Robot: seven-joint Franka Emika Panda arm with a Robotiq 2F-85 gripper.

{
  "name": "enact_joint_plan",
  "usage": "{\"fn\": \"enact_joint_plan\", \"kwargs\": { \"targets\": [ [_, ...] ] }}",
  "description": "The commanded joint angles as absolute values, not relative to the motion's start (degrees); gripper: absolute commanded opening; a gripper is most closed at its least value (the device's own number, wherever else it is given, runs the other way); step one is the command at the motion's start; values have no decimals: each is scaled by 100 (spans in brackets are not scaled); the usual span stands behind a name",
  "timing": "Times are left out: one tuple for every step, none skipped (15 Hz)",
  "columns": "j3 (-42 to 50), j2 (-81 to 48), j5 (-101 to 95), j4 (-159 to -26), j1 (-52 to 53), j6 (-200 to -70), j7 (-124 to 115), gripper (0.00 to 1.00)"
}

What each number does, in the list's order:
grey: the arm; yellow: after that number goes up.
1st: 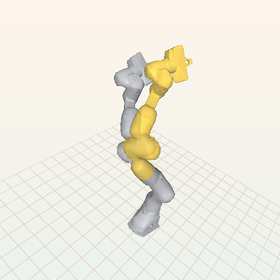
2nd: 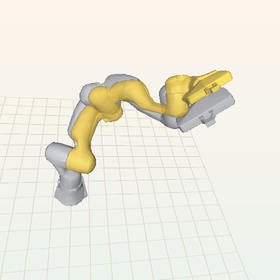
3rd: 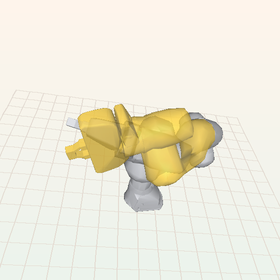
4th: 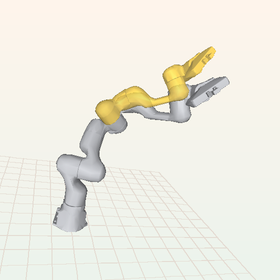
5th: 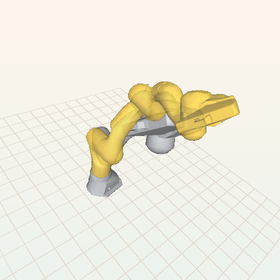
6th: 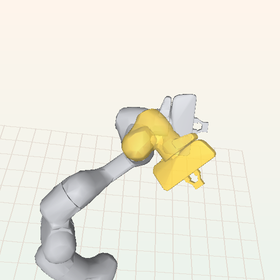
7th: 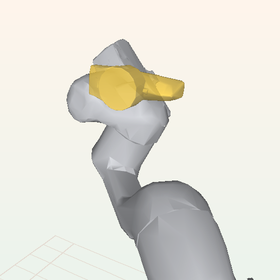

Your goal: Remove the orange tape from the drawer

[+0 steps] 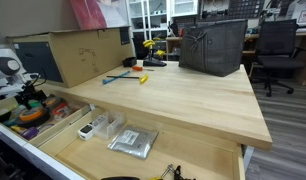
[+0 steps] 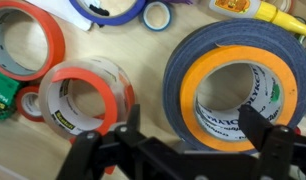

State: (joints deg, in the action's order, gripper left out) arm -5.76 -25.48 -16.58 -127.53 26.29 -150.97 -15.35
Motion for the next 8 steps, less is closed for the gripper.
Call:
{"fn": "enact_joint_plan", "kwargs": {
  "targets": [
    [-543,-2532,-1709,-12752,2624,-14976,-1645,100],
    [-548,-2551,-1695,-12744,2609,-14993,-1634,100],
    [-555,-2574,-1685,-12737,2594,-15007,-1618,100],
    [-559,-2591,-1676,-12731,2587,-15005,-1611,100],
    [-567,-2597,-1667,-12733,2581,-15014,-1601,100],
    [-582,-2607,-1653,-12727,2575,-15017,-1586,100],
    [-583,-2622,-1653,-12715,2580,-15009,-1584,100],
    [-592,-2641,-1649,-12702,2581,-15005,-1572,100]
  ]
}}
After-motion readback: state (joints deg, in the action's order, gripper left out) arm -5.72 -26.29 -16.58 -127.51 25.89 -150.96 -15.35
